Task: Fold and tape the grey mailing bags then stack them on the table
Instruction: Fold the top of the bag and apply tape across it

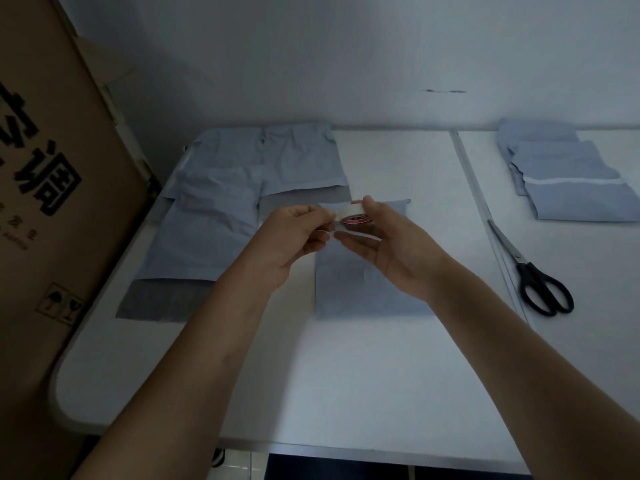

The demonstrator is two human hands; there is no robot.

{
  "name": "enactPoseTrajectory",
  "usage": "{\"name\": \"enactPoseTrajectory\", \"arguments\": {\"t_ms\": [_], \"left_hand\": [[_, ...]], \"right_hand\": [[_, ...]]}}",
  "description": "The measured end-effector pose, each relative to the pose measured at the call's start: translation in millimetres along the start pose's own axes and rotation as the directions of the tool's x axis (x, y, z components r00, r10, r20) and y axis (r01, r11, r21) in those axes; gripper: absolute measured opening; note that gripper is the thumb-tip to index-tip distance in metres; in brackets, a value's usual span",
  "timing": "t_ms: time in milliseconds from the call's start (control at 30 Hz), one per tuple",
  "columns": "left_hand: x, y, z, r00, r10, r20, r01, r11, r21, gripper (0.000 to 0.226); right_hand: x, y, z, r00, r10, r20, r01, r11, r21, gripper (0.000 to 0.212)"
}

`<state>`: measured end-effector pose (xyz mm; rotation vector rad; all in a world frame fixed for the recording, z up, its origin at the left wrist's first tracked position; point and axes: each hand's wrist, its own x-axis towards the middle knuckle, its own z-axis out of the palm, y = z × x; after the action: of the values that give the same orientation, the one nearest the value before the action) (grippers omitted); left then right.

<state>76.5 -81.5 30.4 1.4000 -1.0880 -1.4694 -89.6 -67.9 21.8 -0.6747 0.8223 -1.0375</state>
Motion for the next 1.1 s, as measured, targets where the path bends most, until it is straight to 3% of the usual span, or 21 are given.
{"name": "enactPoseTrajectory", "arguments": {"t_ms": [200, 433, 667, 733, 833, 900, 933, 1033, 1100], "left_hand": [[-1.0, -1.1, -1.7, 1.000, 0.000, -0.015, 0.000, 1.000, -0.006, 0.011], [-5.3, -7.3, -1.6, 0.995, 0.066, -0.073, -0.057, 0.992, 0.110, 0.013], [-10.7, -11.0, -3.5, 0.995, 0.067, -0.071, -0.058, 0.991, 0.117, 0.012], [-11.4, -12.6, -6.0, 0.995, 0.066, -0.069, -0.058, 0.991, 0.119, 0.015], [-13.2, -13.0, -8.6, 0.995, 0.080, -0.053, -0.073, 0.989, 0.128, 0.016], [-14.2, -11.3, -9.7, 0.995, 0.089, -0.036, -0.085, 0.990, 0.115, 0.014], [-13.9, -10.6, -10.3, 0.996, 0.089, -0.025, -0.086, 0.990, 0.109, 0.013], [-12.3, -10.0, -13.4, 0.998, 0.063, 0.005, -0.063, 0.990, 0.125, 0.012], [-11.0, -12.7, -13.8, 0.999, 0.034, 0.029, -0.039, 0.983, 0.180, 0.011]], "right_hand": [[0.5, 2.8, 4.7, 0.999, -0.036, -0.005, 0.036, 0.998, 0.051, 0.044], [-1.9, 6.1, 13.3, 0.980, -0.194, -0.054, 0.187, 0.977, -0.106, 0.017], [-0.4, 9.8, 7.1, 0.955, -0.266, -0.130, 0.211, 0.919, -0.332, 0.019], [-0.6, 13.2, 1.0, 0.937, -0.313, -0.157, 0.211, 0.861, -0.463, 0.023], [-2.0, 18.0, -13.4, 0.896, -0.411, -0.166, 0.162, 0.651, -0.742, 0.032], [-2.6, 19.2, -20.9, 0.892, -0.419, -0.170, 0.112, 0.570, -0.814, 0.036], [-1.7, 19.0, -23.4, 0.896, -0.406, -0.181, 0.108, 0.594, -0.797, 0.036], [-0.1, 19.7, -24.6, 0.937, -0.262, -0.231, 0.106, 0.844, -0.526, 0.029], [-1.9, 20.9, -22.3, 0.960, -0.181, -0.212, 0.082, 0.910, -0.406, 0.026]]}}
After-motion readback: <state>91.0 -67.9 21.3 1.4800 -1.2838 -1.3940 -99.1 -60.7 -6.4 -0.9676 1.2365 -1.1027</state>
